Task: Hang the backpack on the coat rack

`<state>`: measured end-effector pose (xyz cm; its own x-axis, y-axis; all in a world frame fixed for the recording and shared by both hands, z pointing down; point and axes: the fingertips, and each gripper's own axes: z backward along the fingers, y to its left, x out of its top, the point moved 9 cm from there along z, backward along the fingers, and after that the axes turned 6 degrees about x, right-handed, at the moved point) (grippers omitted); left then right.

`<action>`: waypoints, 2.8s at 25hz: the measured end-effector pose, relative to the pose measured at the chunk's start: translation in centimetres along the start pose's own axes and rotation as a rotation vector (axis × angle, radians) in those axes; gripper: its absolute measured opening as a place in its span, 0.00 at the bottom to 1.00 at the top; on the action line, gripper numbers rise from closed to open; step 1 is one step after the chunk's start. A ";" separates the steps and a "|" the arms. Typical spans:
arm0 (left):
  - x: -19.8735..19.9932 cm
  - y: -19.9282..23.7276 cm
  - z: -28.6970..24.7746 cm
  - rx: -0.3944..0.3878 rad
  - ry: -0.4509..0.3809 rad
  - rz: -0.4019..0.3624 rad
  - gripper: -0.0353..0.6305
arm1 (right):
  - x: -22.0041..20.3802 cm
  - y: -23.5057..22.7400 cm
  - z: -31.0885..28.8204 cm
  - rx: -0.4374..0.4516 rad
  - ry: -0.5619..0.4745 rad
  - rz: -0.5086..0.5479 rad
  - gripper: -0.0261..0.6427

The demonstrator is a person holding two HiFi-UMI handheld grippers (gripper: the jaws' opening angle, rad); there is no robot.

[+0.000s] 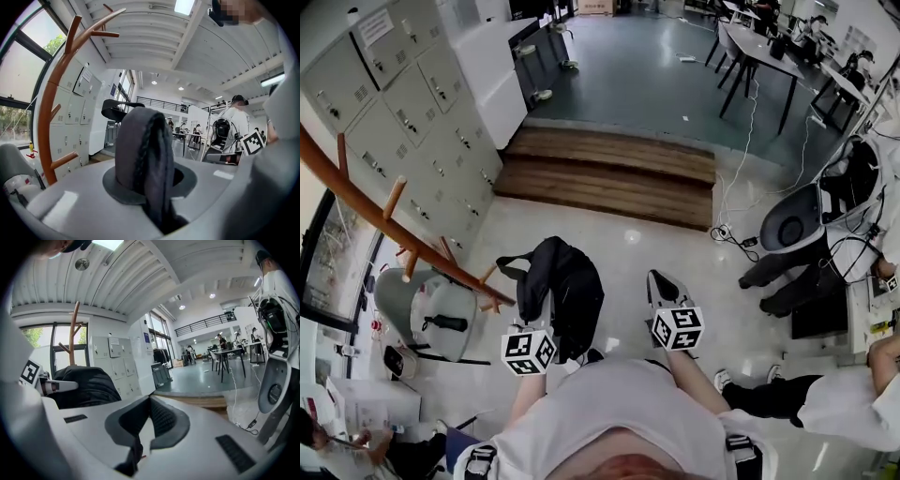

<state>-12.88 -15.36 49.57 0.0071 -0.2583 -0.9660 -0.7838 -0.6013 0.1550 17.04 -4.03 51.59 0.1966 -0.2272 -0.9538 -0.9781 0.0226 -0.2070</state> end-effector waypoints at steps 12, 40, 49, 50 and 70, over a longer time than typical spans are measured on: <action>0.7 1.3 -3.7 0.036 0.005 0.001 0.17 | 1.2 -1.1 -4.3 0.041 0.017 -0.005 0.05; -1.9 5.8 -5.5 0.387 0.078 0.171 0.17 | 1.6 -4.8 -7.0 0.192 0.080 -0.015 0.05; -5.4 7.8 -6.3 0.426 0.159 0.187 0.17 | 1.1 -4.0 -7.5 0.222 0.102 -0.010 0.05; -5.8 7.9 -6.3 0.431 0.165 0.192 0.17 | 1.1 -4.0 -7.5 0.223 0.104 -0.010 0.05; -12.4 10.1 -5.9 0.566 0.246 0.282 0.17 | 0.7 -3.8 -7.9 0.243 0.134 -0.017 0.05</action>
<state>-17.20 -22.73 64.32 -0.1566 -0.5524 -0.8187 -0.9802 -0.0148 0.1975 20.32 -11.99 53.40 0.1862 -0.3559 -0.9158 -0.9265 0.2466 -0.2842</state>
